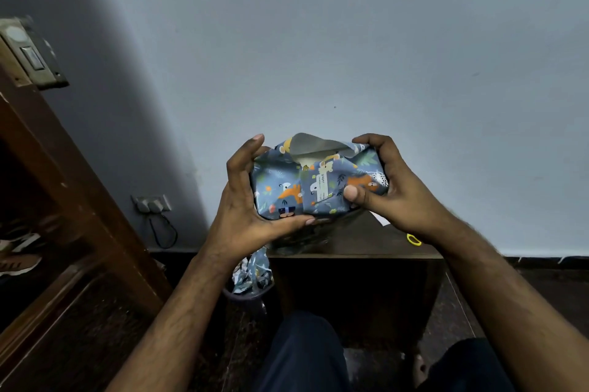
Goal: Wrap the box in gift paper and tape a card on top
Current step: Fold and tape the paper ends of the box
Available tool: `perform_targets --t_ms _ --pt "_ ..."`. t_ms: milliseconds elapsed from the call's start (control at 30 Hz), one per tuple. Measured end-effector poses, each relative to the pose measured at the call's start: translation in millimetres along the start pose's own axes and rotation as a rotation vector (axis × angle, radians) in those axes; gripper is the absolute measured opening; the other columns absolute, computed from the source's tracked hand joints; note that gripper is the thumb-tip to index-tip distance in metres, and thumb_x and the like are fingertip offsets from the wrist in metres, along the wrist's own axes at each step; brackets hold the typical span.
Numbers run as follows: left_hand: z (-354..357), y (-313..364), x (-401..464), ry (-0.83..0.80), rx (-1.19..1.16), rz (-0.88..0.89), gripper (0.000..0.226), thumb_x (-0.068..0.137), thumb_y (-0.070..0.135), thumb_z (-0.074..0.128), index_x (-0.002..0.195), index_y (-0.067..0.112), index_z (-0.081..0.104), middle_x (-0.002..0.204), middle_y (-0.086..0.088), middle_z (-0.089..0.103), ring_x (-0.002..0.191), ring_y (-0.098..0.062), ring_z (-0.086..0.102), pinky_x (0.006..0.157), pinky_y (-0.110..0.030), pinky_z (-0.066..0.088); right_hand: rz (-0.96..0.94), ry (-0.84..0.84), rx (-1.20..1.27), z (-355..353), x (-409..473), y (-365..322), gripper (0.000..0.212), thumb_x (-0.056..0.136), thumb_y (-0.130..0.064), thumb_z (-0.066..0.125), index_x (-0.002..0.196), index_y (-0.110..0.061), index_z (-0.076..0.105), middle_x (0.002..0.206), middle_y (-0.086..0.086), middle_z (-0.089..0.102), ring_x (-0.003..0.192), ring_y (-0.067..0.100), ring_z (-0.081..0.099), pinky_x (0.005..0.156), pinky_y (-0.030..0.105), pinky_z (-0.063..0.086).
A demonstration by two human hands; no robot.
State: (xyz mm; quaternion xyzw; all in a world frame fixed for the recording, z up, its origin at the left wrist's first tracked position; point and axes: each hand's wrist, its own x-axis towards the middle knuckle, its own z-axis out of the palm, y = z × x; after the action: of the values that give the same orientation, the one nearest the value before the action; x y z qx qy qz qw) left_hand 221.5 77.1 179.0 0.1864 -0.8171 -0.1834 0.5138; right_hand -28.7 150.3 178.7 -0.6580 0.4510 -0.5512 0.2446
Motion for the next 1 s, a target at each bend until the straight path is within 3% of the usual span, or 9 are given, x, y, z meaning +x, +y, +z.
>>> perform_targets --t_ms 100,133,233,400,467,567,667,833,1000 --pt "-1.0 2.3 0.3 -0.015 0.012 0.026 0.119 0.056 0.025 0.1 0.148 0.044 0.026 0.149 0.004 0.044 0.134 -0.013 0.052 0.107 -0.034 0.048 0.008 0.029 0.015 3.7 -0.7 -2.2 0.052 0.092 -0.044 0.065 0.134 -0.027 0.041 0.121 -0.008 0.061 0.109 0.012 0.065 0.086 0.033 0.057" --pt "-1.2 3.0 0.4 -0.022 0.026 0.047 0.115 0.058 0.026 0.098 0.147 0.042 0.027 0.148 0.003 0.043 0.134 -0.014 0.052 0.106 -0.035 0.048 0.01 0.038 0.019 4.2 -0.8 -3.1 0.049 0.093 -0.043 0.063 0.133 -0.026 0.041 0.121 -0.01 0.062 0.11 0.012 0.065 0.086 0.032 0.057" --pt "-0.5 6.4 1.5 -0.02 0.05 0.092 0.111 0.059 0.027 0.097 0.145 0.035 0.026 0.147 0.019 0.037 0.134 -0.01 0.051 0.105 -0.027 0.047 0.014 0.052 0.03 3.6 0.3 -4.4 0.045 0.095 -0.039 0.062 0.132 -0.025 0.041 0.12 -0.014 0.062 0.112 0.01 0.065 0.087 0.037 0.058" --pt "0.8 8.4 0.8 -0.016 0.061 0.14 0.11 0.059 0.025 0.096 0.144 0.034 0.027 0.146 0.029 0.033 0.134 -0.006 0.048 0.105 -0.02 0.043 0.034 0.093 0.058 4.9 1.8 -5.6 0.046 0.093 -0.036 0.067 0.13 -0.023 0.044 0.122 -0.005 0.065 0.113 0.018 0.066 0.096 0.05 0.056" --pt "1.0 8.8 2.4 -0.014 0.083 0.181 0.107 0.06 0.026 0.097 0.143 0.033 0.028 0.143 0.02 0.037 0.132 -0.013 0.05 0.104 -0.023 0.044 0.034 0.112 0.059 5.5 2.3 -5.4 0.044 0.092 -0.034 0.068 0.128 -0.024 0.045 0.121 -0.004 0.065 0.112 0.02 0.067 0.096 0.053 0.055" --pt "2.4 8.2 4.0 -0.031 0.117 0.244 0.101 0.062 0.023 0.099 0.139 0.033 0.035 0.137 -0.008 0.041 0.13 -0.018 0.05 0.102 -0.023 0.044 0.032 0.129 0.092 5.6 3.4 -3.4 0.04 0.091 -0.027 0.071 0.124 -0.024 0.048 0.117 0.0 0.066 0.108 0.025 0.068 0.093 0.055 0.057" --pt "1.5 9.2 3.9 -0.054 0.168 0.251 0.097 0.064 0.025 0.098 0.139 0.045 0.04 0.136 -0.019 0.039 0.133 -0.013 0.046 0.105 -0.021 0.043 0.017 0.123 0.129 3.4 4.4 -4.6 0.038 0.091 -0.022 0.073 0.122 -0.02 0.051 0.116 0.005 0.066 0.107 0.03 0.067 0.091 0.05 0.058" --pt "2.1 9.9 2.3 -0.061 0.18 0.277 0.096 0.065 0.027 0.098 0.138 0.038 0.038 0.135 -0.02 0.04 0.133 -0.014 0.046 0.103 -0.021 0.044 0.038 0.12 0.152 -9.6 10.2 -7.2 0.039 0.082 -0.028 0.081 0.114 -0.016 0.063 0.109 0.008 0.072 0.1 0.023 0.07 0.086 0.042 0.058" --pt "3.7 10.3 1.9 -0.074 0.2 0.304 0.094 0.063 0.024 0.099 0.136 0.037 0.042 0.132 -0.023 0.043 0.132 -0.013 0.045 0.102 -0.021 0.044 0.017 0.09 0.009 -13.7 10.2 -6.6 0.029 0.081 -0.031 0.08 0.107 -0.023 0.068 0.1 -0.002 0.072 0.091 0.016 0.07 0.081 0.034 0.055"
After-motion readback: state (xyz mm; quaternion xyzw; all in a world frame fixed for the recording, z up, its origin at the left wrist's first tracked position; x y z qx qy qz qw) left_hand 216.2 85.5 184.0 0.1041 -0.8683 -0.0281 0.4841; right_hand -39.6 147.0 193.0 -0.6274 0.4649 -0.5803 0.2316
